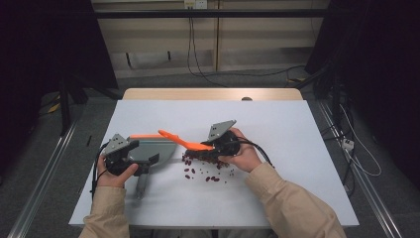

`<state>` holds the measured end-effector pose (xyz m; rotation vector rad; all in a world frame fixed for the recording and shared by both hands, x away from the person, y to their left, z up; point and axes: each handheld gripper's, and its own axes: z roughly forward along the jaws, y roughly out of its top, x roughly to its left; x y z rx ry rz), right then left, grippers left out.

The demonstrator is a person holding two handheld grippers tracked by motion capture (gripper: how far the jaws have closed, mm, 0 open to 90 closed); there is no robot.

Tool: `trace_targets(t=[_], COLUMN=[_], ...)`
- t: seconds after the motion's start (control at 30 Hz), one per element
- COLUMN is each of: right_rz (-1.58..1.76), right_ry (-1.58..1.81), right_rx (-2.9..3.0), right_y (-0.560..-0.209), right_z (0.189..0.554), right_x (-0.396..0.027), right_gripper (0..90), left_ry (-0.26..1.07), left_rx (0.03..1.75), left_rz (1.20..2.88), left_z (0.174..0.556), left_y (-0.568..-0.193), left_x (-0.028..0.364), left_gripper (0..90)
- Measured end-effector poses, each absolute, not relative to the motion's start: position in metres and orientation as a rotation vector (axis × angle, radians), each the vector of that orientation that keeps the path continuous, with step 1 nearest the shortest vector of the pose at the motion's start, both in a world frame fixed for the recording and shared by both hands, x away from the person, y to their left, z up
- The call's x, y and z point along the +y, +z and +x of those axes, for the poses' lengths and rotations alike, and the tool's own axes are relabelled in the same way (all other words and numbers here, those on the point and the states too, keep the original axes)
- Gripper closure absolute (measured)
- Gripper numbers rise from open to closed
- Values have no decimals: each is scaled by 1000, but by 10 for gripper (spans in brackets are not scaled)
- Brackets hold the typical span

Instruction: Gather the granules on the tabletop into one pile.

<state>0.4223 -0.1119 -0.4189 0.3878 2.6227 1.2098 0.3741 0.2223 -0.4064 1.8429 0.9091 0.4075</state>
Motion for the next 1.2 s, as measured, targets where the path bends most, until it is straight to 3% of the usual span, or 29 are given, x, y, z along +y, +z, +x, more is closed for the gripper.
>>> trace_targets(t=[0.47, 0.77, 1.2], right_rz=[540, 714, 782], right_ry=[1278, 1199, 1202], right_rx=[2474, 2412, 2354], right_y=[-404, -424, -427], right_z=[428, 424, 390], right_x=[-146, -191, -177], right_gripper=[713, 713, 712], left_ry=[402, 405, 408], left_rx=[902, 901, 893], left_rz=[1854, 1859, 1868], left_z=[374, 374, 374], left_y=[-407, -408, -408], left_x=[220, 219, 217], left_gripper=[46, 46, 46])
